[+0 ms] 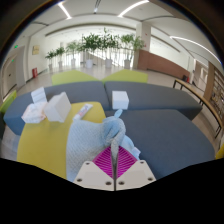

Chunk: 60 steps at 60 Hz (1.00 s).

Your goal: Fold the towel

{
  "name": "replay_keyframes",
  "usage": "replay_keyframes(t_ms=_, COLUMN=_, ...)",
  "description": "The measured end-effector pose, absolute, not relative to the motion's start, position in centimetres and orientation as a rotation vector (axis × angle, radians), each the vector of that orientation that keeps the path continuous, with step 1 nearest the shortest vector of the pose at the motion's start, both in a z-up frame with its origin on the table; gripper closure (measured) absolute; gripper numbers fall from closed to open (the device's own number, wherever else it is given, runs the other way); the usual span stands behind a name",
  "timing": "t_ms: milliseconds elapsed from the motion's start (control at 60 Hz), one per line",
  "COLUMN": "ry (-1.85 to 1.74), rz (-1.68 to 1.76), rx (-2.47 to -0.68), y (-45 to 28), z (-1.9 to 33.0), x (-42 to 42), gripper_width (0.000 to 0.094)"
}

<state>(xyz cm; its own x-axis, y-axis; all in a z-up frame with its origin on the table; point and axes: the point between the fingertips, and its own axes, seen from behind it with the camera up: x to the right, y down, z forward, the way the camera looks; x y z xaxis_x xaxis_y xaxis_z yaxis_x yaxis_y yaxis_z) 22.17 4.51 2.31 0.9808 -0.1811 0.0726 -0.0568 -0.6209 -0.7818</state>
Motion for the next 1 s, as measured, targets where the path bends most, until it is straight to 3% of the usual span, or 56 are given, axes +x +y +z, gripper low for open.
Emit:
replay_keyframes(t_ms=50, ry=0.179, rz=-0.209, rx=-2.284, y=3.9, z=-0.6, x=23.3, gripper_width=0.0923)
replay_keyframes(t_ms=183, ry=0.169, rz=-0.183, rx=-2.254, y=4.2, z=0.5, x=23.2, gripper_width=0.0895)
replay_keyframes(t_ms=200, ry=0.176, rz=-0.176, rx=-2.261, y=4.3, z=0.6, x=23.0, gripper_width=0.0859)
replay_keyframes(t_ms=217, ry=0.182, rz=-0.165, rx=-2.268, y=4.0, z=0.7, x=23.1, gripper_width=0.0802)
replay_keyframes(t_ms=317, ry=0.238, rz=-0.186, rx=-2.265, y=2.7, z=3.0, x=24.4, gripper_width=0.0119)
replay_keyframes(t_ms=333, ry=0.236, rz=-0.179, rx=-2.255, y=2.4, z=3.7, x=24.4, gripper_width=0.0060)
replay_keyframes(t_ms=400, ry=0.203, rz=-0.118, rx=-2.231, y=1.3, z=6.8, x=23.0, gripper_width=0.0109)
replay_keyframes(t_ms=750, ry=0.004, rz=-0.014, rx=-2.094, y=-11.1, z=20.7, x=13.4, gripper_width=0.0088)
replay_keyframes(t_ms=867, ry=-0.061, rz=-0.051, rx=-2.064, y=-14.3, z=22.4, x=11.9, gripper_width=0.0089)
replay_keyframes(t_ms=1000, ry=-0.070, rz=-0.028, rx=-2.103, y=-16.8, z=21.1, x=10.8, gripper_width=0.0096)
